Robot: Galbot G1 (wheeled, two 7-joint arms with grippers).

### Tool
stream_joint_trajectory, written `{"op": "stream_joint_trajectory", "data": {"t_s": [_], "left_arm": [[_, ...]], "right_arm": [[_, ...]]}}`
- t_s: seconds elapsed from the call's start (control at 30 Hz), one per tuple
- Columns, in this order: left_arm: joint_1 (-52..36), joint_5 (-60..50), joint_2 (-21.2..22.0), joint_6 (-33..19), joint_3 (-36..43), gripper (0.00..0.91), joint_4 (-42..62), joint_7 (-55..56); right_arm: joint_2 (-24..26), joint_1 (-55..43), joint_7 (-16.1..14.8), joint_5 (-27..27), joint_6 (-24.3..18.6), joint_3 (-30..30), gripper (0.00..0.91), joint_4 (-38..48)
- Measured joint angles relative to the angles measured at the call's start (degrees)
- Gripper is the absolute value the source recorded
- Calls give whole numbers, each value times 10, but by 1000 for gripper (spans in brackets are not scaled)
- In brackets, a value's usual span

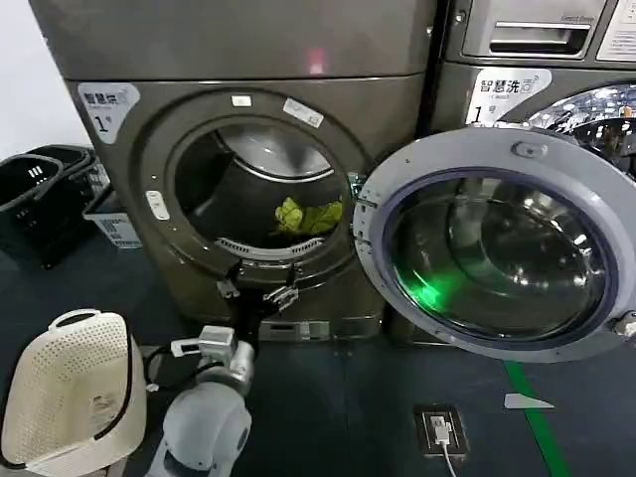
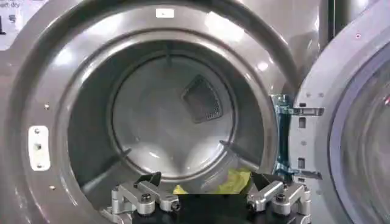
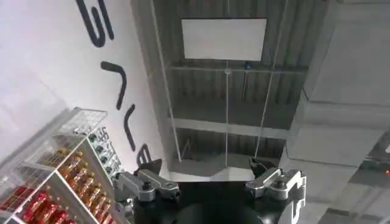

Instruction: Grasp the clothes from the dryer.

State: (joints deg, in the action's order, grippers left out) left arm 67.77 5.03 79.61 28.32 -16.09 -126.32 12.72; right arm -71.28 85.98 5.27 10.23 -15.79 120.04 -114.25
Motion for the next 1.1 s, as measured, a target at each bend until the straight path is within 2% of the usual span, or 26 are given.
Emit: {"op": "stream_joint_trajectory", "data": {"t_s": [1.1], "left_arm": [[2, 0, 0, -1, -1, 907, -4, 0]], "right_arm": [[0, 5, -5, 0, -3, 1, 907, -4]]}}
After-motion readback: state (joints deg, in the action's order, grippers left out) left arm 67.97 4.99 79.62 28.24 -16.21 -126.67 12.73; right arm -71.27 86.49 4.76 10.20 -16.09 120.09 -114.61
